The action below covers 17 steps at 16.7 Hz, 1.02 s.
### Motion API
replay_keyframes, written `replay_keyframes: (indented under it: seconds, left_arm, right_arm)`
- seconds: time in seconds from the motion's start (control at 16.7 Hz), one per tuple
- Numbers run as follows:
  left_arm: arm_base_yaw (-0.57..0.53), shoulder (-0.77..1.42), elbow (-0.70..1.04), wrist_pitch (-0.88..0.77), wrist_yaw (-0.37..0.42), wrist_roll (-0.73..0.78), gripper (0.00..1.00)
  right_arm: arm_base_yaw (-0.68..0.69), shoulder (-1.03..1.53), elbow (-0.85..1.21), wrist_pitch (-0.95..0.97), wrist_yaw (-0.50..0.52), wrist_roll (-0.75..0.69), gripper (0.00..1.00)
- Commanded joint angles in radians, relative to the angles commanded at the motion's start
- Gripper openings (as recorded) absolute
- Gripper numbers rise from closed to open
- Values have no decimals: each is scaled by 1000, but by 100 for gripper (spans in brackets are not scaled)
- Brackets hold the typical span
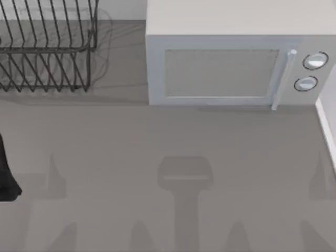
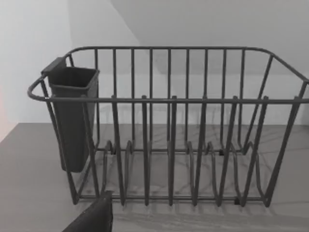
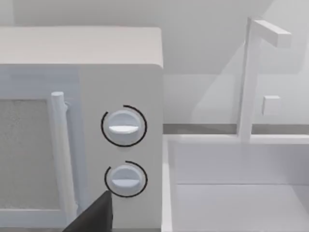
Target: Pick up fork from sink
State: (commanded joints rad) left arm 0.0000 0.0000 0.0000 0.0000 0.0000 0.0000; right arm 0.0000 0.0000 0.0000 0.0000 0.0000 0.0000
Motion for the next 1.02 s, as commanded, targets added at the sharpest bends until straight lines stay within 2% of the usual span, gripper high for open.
replay_keyframes:
  seconds: [0.24, 0.42, 0.66, 1.02]
  left_arm:
    - [0, 0, 0, 0, 0, 0, 100]
    - [0, 0, 0, 0, 0, 0, 100]
    - [0, 0, 0, 0, 0, 0, 100]
    - [0, 0, 0, 0, 0, 0, 100]
  right_arm:
    - [-5, 30, 30, -20, 0, -4, 100]
    - [-23, 155, 149, -98, 0, -21, 100]
    - [-63, 460, 423, -269, 1, -58, 100]
    - [-139, 1109, 965, -599, 2, -129, 100]
